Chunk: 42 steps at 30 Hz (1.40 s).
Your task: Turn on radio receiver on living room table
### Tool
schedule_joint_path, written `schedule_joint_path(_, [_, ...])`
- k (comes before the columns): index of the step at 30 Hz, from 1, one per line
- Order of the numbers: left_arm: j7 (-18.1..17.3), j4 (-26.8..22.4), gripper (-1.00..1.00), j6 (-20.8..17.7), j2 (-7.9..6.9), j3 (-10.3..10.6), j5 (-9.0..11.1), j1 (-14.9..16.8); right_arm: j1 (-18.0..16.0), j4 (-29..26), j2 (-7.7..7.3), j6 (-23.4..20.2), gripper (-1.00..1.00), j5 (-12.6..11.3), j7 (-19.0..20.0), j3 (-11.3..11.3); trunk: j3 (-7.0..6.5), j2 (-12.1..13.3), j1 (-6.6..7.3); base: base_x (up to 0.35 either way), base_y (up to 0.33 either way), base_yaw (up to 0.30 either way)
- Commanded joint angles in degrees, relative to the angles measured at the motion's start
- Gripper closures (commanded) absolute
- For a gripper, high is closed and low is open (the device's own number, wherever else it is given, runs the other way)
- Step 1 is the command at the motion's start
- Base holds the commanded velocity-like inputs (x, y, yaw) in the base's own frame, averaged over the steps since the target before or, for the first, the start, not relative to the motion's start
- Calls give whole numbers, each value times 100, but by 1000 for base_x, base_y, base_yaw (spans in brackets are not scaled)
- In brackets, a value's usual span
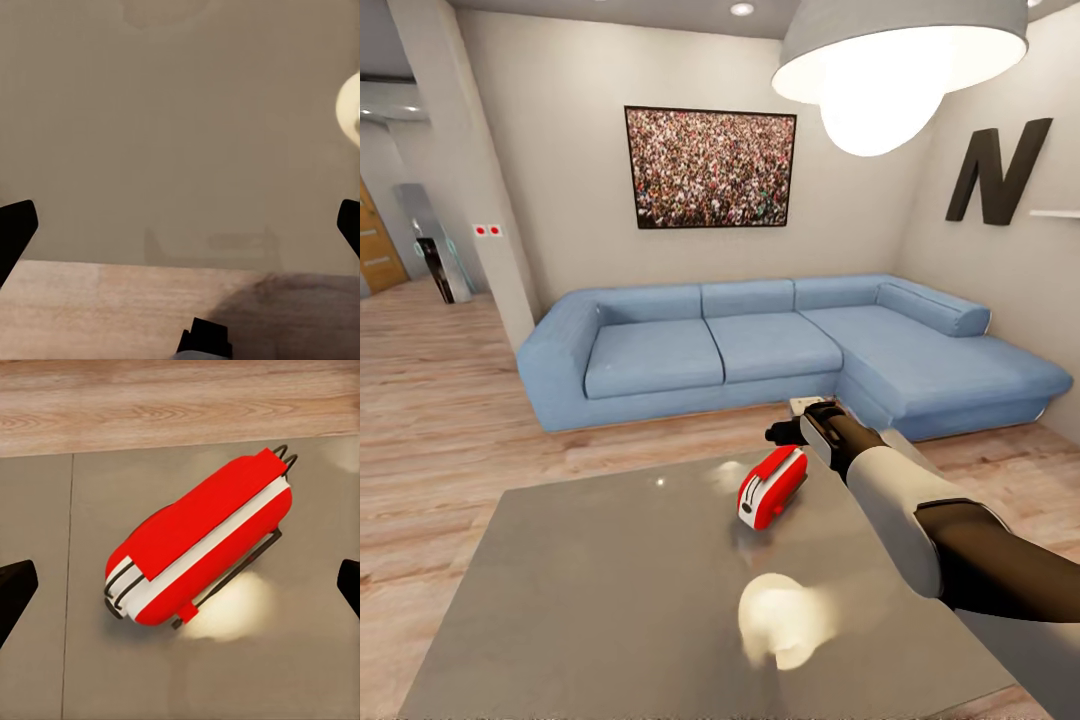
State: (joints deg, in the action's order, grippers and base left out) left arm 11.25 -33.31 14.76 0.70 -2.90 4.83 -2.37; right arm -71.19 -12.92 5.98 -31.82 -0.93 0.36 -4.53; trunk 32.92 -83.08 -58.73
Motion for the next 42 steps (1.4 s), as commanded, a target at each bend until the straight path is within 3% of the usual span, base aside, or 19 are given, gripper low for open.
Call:
schedule_joint_path(1, [0,-2,-100,0,3,0,0,0,0,-3,0,5,-100,2,3,-5,10,0,0,0,0,0])
schedule_joint_path(11, [0,-7,-100,41,25,8,8,0,0,0,-6,675,-100,10,8,5,102,0,0,0,0,0])
schedule_joint_path(42, [0,-3,-100,133,19,9,0,0,0,1,-9,704,-100,13,7,5,390,0,0,0,0,0])
